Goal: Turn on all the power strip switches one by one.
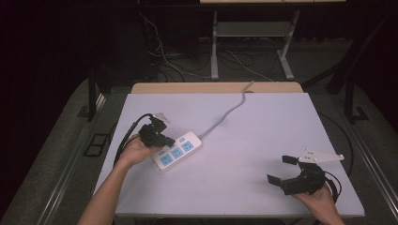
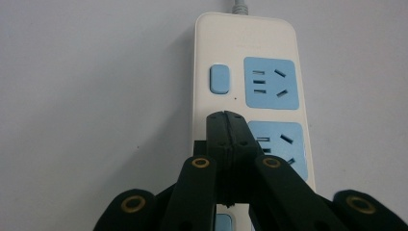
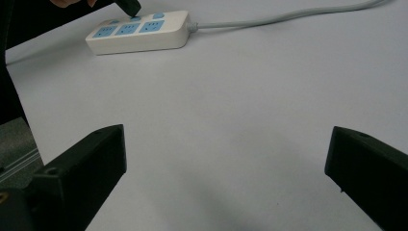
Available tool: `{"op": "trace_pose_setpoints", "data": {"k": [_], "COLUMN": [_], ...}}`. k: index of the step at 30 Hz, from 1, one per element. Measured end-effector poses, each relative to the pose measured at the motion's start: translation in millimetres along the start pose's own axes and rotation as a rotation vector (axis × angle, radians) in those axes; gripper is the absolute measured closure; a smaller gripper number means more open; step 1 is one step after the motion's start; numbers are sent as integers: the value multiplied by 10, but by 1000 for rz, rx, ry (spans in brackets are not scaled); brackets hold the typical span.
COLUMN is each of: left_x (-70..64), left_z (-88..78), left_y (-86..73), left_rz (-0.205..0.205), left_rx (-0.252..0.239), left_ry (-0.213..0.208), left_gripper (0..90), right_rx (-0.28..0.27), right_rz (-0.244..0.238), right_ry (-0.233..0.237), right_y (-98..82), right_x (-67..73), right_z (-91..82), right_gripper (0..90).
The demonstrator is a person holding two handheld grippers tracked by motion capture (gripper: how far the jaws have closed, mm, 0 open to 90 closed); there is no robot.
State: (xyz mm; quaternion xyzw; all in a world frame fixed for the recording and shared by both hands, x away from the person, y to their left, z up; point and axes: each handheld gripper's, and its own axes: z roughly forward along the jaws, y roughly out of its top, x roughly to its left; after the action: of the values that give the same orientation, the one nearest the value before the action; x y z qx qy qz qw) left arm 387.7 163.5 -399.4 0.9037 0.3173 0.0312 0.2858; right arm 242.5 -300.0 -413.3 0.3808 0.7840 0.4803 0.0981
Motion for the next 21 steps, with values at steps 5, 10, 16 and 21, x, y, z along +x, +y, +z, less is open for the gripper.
{"op": "trace_pose_setpoints", "data": {"k": [5,10,16,21], "left_x": [5,30,44,42], "left_z": [10,14,31,39], "left_y": [-5,-22,-12,-14], "left_rz": [-10,-21,-58,-57], "left_rx": [-8,-10,2,4], "left_ry": [-13,-24,-34,-34], "left_gripper": [896,897,898,900], "right_rx": [-3,-4,-6,-6], "right_rz": [1,1,-3,-4], "right_ry": [-1,-2,-2,0], "right_y": [-1,-2,-4,-2], "right_x": [-4,-2,6,6], "right_z": [-7,-12,-19,-25], "right_gripper": [7,7,7,7]}}
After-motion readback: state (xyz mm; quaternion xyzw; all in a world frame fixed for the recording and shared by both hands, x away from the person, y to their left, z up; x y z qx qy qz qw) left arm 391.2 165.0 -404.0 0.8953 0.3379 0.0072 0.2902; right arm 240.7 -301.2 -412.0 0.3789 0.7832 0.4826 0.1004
